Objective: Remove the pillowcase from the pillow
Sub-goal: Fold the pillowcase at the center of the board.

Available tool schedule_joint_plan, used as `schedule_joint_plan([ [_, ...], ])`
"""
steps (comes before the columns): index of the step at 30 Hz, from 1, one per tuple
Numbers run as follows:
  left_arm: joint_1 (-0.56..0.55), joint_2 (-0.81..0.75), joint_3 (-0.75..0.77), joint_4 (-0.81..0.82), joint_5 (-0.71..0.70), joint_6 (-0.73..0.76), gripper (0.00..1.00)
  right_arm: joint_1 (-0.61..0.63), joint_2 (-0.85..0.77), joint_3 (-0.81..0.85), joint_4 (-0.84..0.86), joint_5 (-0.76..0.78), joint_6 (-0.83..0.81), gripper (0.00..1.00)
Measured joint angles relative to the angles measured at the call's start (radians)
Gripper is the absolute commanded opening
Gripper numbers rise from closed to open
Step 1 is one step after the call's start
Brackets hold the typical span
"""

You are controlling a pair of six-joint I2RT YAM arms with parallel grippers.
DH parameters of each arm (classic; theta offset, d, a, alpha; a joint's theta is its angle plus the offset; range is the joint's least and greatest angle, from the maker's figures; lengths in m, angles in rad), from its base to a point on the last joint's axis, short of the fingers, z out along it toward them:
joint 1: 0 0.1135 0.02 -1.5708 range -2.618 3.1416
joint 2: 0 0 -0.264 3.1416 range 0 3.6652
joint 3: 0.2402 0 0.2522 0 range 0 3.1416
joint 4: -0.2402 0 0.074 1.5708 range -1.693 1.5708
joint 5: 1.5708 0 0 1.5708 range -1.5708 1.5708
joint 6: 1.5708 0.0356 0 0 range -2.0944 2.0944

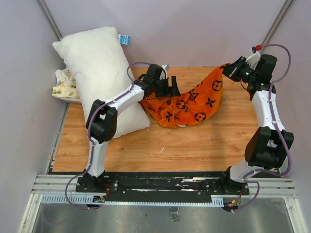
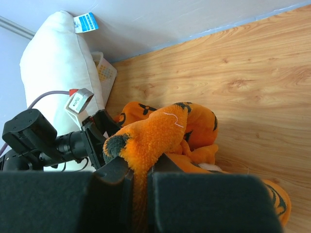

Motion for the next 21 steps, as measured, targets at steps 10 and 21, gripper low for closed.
schedule_joint_plan([
  [10, 0.003, -0.006, -0.065, 0.009, -0.048, -0.036, 0.85, 0.000, 0.006, -0.010, 0.014, 0.000, 0.003, 0.01],
  [21, 0.001, 0.070, 0.024, 0.051, -0.003, -0.080, 0.72, 0.000, 0.006, -0.018, 0.018, 0.000, 0.003, 0.01],
])
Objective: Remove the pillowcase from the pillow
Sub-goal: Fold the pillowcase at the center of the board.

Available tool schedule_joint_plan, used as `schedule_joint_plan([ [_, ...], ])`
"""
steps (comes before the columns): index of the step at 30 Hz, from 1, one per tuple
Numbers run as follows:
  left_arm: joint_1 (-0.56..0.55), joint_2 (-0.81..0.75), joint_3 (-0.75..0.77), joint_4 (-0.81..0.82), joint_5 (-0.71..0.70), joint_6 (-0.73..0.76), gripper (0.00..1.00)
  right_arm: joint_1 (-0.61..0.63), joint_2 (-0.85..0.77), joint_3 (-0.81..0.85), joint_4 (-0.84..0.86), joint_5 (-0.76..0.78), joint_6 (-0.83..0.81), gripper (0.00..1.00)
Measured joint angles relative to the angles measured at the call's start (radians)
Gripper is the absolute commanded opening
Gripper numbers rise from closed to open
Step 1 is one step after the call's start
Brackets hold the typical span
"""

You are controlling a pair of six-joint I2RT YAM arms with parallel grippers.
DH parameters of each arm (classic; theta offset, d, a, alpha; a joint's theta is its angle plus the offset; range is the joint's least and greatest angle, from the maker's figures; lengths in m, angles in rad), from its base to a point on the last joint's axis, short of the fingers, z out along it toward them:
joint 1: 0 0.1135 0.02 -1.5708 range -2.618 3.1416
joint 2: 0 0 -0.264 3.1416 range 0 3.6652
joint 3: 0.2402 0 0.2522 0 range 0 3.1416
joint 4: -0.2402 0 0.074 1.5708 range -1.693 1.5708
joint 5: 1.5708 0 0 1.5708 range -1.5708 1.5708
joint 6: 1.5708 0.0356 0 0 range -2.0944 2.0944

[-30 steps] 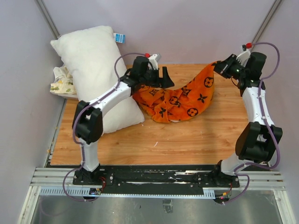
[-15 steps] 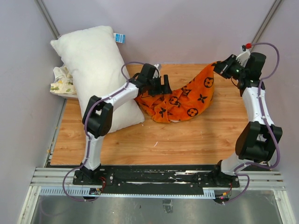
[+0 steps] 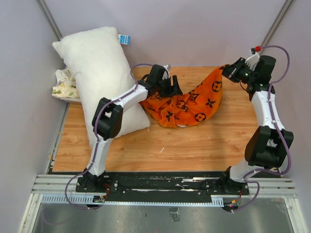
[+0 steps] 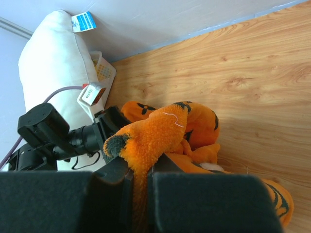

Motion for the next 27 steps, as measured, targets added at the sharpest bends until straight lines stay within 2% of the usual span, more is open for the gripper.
schedule_joint_plan([
  [4, -0.003, 0.108, 0.136, -0.022, 0.011, -0.002, 0.70, 0.000, 0.000, 0.000, 0.000, 0.000, 0.000, 0.01],
  [7, -0.009, 0.142, 0.151, -0.050, 0.006, 0.000, 0.66, 0.000, 0.000, -0.001, -0.001, 0.000, -0.001, 0.01],
  [10, -0.014, 0.148, 0.144, -0.076, -0.005, 0.008, 0.53, 0.000, 0.000, -0.001, -0.001, 0.000, -0.001, 0.01],
  [12, -0.016, 0.148, 0.144, -0.092, -0.018, 0.022, 0.38, 0.000, 0.000, -0.001, 0.000, 0.000, -0.001, 0.01],
  [14, -0.016, 0.148, 0.144, -0.107, -0.034, 0.037, 0.28, 0.000, 0.000, -0.001, 0.000, -0.001, -0.001, 0.01],
  [18, -0.016, 0.146, 0.116, -0.114, -0.058, 0.064, 0.20, 0.000, 0.000, -0.001, 0.000, -0.001, -0.001, 0.01],
  [21, -0.012, 0.146, 0.108, -0.122, -0.071, 0.074, 0.07, 0.000, 0.000, -0.001, 0.000, -0.001, -0.001, 0.01],
  [27, 0.022, 0.118, 0.191, -0.145, -0.074, 0.104, 0.06, 0.000, -0.003, -0.001, -0.001, -0.003, -0.001, 0.01],
])
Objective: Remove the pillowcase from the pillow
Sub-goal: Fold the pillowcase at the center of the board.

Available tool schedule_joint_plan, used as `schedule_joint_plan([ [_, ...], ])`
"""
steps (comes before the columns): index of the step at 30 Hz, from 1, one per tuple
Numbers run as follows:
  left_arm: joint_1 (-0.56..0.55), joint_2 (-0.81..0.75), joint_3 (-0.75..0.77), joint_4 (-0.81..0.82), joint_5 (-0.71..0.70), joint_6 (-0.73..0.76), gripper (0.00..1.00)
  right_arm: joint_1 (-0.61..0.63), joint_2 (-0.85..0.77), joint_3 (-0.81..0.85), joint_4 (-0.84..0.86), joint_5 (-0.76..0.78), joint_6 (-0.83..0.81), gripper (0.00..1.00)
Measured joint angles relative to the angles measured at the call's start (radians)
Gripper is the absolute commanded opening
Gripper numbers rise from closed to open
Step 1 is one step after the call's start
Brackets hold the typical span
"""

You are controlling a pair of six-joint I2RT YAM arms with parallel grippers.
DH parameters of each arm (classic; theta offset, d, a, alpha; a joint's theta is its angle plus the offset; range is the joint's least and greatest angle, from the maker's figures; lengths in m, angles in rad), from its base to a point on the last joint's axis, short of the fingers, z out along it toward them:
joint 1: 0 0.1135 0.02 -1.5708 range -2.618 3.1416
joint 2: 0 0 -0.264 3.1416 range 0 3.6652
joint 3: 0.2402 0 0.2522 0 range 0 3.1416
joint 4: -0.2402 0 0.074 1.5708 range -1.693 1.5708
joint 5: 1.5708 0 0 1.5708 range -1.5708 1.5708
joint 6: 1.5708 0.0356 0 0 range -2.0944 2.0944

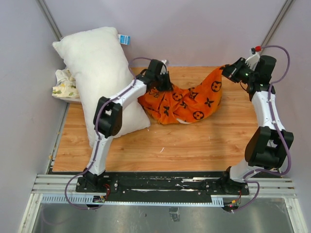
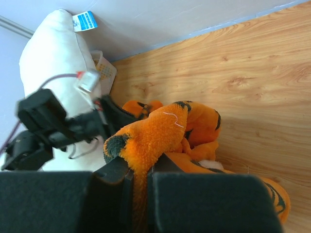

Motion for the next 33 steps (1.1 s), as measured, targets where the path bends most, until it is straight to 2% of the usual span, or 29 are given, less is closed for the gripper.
schedule_joint_plan([
  [3, 0.039, -0.082, 0.023, 0.018, 0.003, 0.021, 0.05, 0.000, -0.017, 0.000, -0.004, 0.000, 0.000, 0.01],
  [7, 0.087, -0.269, 0.020, 0.094, -0.012, 0.072, 0.07, 0.000, -0.066, 0.024, -0.018, -0.001, 0.000, 0.01],
  [10, 0.098, -0.457, -0.035, 0.192, -0.052, 0.125, 0.15, 0.000, -0.121, 0.058, -0.013, 0.000, 0.001, 0.01],
  [15, 0.090, -0.829, -0.290, 0.453, -0.126, 0.197, 0.17, -0.005, -0.271, 0.083, 0.000, 0.006, 0.000, 0.01],
  [19, 0.089, -0.998, -0.475, 0.610, -0.135, 0.229, 0.24, -0.006, -0.354, 0.102, 0.003, 0.016, -0.010, 0.01],
  [20, 0.089, -1.010, -0.506, 0.636, -0.123, 0.231, 0.25, -0.006, -0.362, 0.103, 0.005, 0.016, -0.013, 0.01],
  [23, 0.085, -0.981, -0.607, 0.700, -0.027, 0.216, 0.12, -0.006, -0.365, 0.076, 0.015, 0.022, -0.022, 0.01],
  [26, 0.054, -0.865, -0.723, 0.723, 0.048, 0.188, 0.11, -0.006, -0.345, -0.002, 0.023, 0.026, -0.022, 0.01],
  [27, 0.042, -0.822, -0.763, 0.723, 0.054, 0.183, 0.11, -0.006, -0.329, -0.028, 0.021, 0.027, -0.022, 0.01],
  [30, -0.002, -0.735, -0.945, 0.711, 0.062, 0.161, 0.01, -0.006, -0.261, -0.064, -0.012, 0.027, -0.022, 0.01],
  [33, -0.028, -0.753, -1.019, 0.671, 0.026, 0.175, 0.00, -0.007, -0.219, -0.063, -0.039, 0.034, -0.023, 0.01],
])
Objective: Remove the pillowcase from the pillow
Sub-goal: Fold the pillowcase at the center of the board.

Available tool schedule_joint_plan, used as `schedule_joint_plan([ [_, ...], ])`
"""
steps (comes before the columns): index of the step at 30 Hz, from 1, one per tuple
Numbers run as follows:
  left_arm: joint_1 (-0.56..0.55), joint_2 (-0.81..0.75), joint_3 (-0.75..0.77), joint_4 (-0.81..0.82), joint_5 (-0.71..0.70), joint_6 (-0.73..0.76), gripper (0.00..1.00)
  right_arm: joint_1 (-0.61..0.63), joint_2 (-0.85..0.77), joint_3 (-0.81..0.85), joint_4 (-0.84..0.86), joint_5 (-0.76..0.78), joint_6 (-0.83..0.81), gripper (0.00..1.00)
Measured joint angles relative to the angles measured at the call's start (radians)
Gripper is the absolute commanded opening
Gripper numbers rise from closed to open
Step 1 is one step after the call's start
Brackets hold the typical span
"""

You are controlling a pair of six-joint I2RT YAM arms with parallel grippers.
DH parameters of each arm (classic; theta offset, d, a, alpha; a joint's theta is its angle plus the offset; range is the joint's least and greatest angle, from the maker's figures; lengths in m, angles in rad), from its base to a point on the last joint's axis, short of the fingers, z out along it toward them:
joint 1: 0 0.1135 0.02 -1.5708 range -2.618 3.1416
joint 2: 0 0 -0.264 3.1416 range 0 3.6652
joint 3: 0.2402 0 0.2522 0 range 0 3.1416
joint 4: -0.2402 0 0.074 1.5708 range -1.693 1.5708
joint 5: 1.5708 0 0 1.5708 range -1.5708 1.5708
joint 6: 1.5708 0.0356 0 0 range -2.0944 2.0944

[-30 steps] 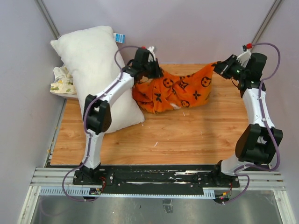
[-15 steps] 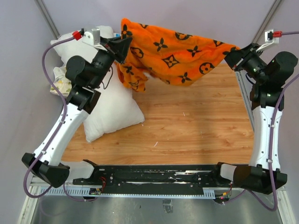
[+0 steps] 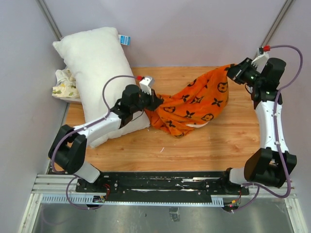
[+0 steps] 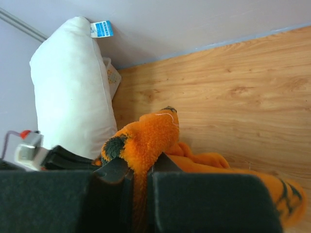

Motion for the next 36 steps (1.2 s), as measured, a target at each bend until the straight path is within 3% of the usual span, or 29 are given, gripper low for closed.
schedule_joint_plan([
  [3, 0.009, -0.063, 0.097, -0.022, -0.056, 0.046, 0.00, -0.009, 0.006, 0.061, -0.048, 0.006, -0.006, 0.01],
  [9, 0.077, -0.105, 0.591, -0.041, -0.144, 0.137, 0.00, -0.077, 0.039, 0.425, -0.080, 0.007, 0.005, 0.01],
  [12, 0.086, -0.134, 0.750, -0.047, -0.153, 0.167, 0.00, -0.129, 0.029, 0.573, -0.069, -0.006, 0.031, 0.01],
  [16, 0.083, -0.245, 0.789, -0.056, -0.111, 0.177, 0.00, -0.195, -0.064, 0.618, -0.057, -0.023, 0.053, 0.01],
  [20, 0.084, -0.409, 0.734, -0.081, -0.076, 0.164, 0.00, -0.205, -0.238, 0.567, -0.067, -0.029, 0.005, 0.01],
  [26, 0.084, -0.628, 0.740, -0.137, -0.054, 0.125, 0.00, -0.203, -0.391, 0.767, -0.155, 0.005, -0.120, 0.01],
  [31, 0.084, -0.657, 0.930, -0.200, -0.047, 0.101, 0.00, -0.164, -0.374, 1.117, -0.249, 0.066, -0.190, 0.01],
  [36, 0.084, -0.643, 1.009, -0.266, -0.041, 0.099, 0.00, -0.037, -0.408, 1.067, -0.253, 0.132, -0.206, 0.01],
])
